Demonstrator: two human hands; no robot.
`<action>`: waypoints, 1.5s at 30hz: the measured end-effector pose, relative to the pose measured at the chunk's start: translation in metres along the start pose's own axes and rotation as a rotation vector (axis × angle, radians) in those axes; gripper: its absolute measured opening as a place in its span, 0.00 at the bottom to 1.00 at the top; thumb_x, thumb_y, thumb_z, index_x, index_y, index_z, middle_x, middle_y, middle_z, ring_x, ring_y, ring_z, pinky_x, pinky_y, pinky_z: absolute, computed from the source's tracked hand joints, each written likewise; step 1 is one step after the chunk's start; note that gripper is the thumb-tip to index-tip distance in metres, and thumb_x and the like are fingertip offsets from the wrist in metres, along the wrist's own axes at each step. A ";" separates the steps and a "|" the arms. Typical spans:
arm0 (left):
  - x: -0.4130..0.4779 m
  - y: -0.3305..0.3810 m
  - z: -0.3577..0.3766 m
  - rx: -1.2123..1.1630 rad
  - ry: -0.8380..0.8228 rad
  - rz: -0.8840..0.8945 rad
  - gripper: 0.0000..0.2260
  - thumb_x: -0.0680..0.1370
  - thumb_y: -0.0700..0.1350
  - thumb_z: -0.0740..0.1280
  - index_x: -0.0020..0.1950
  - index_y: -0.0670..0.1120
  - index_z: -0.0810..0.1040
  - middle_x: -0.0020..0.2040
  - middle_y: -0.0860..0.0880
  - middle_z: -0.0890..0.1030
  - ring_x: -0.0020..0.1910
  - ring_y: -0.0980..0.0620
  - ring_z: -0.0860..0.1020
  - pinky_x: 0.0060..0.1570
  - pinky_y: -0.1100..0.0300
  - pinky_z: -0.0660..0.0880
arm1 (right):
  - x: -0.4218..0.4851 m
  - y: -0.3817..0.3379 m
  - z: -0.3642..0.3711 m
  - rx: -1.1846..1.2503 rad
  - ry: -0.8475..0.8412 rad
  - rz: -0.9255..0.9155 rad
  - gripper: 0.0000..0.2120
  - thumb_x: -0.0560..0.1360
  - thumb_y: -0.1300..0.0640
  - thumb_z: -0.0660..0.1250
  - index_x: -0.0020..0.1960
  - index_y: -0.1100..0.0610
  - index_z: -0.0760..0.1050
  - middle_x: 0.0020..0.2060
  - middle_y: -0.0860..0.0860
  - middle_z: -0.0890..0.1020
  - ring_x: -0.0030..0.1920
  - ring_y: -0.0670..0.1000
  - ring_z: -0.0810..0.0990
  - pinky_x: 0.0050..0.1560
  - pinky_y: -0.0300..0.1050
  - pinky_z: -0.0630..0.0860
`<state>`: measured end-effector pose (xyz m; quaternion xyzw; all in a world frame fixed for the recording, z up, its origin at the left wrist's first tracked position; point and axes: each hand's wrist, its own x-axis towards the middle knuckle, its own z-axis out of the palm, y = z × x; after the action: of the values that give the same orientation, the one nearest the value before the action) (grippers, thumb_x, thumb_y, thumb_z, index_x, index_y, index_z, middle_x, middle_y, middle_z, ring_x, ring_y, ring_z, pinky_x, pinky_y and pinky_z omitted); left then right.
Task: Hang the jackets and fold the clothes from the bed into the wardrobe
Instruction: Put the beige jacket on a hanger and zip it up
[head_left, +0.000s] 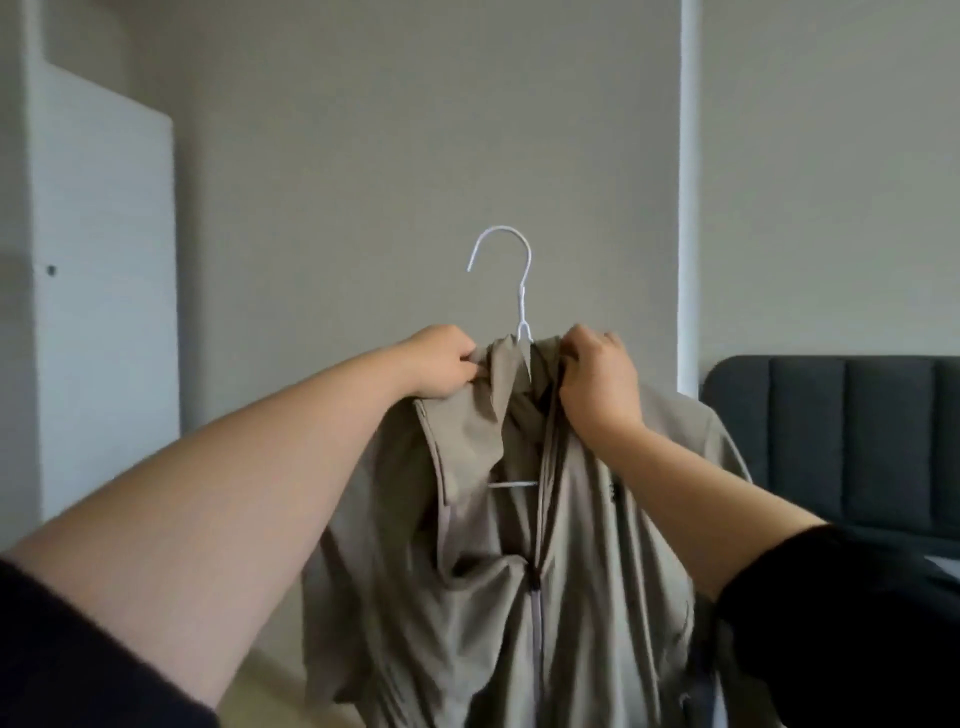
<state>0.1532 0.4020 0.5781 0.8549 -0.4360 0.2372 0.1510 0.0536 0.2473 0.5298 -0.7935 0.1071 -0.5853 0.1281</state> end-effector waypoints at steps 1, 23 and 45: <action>-0.006 -0.010 0.000 -0.032 0.061 -0.020 0.18 0.79 0.46 0.64 0.30 0.46 0.66 0.33 0.48 0.71 0.40 0.47 0.72 0.31 0.59 0.61 | -0.004 -0.003 0.008 0.024 -0.039 0.013 0.08 0.72 0.70 0.56 0.44 0.64 0.73 0.41 0.61 0.78 0.46 0.60 0.73 0.43 0.52 0.70; -0.084 -0.109 0.075 -0.123 0.182 -0.298 0.18 0.78 0.45 0.65 0.30 0.46 0.64 0.31 0.50 0.68 0.39 0.45 0.70 0.36 0.57 0.62 | -0.027 -0.066 0.063 0.499 -0.591 0.229 0.08 0.71 0.66 0.63 0.36 0.60 0.77 0.33 0.56 0.84 0.35 0.51 0.85 0.40 0.43 0.82; -0.094 -0.125 0.092 -0.027 0.079 -0.090 0.09 0.78 0.41 0.64 0.38 0.45 0.72 0.47 0.46 0.82 0.52 0.43 0.78 0.42 0.57 0.70 | -0.022 -0.049 0.090 0.644 -0.385 0.527 0.12 0.79 0.59 0.62 0.36 0.59 0.74 0.36 0.57 0.77 0.41 0.55 0.76 0.49 0.53 0.78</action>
<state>0.2331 0.4944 0.4432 0.8616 -0.3938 0.2578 0.1903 0.1341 0.3073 0.5010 -0.7532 0.0919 -0.3782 0.5304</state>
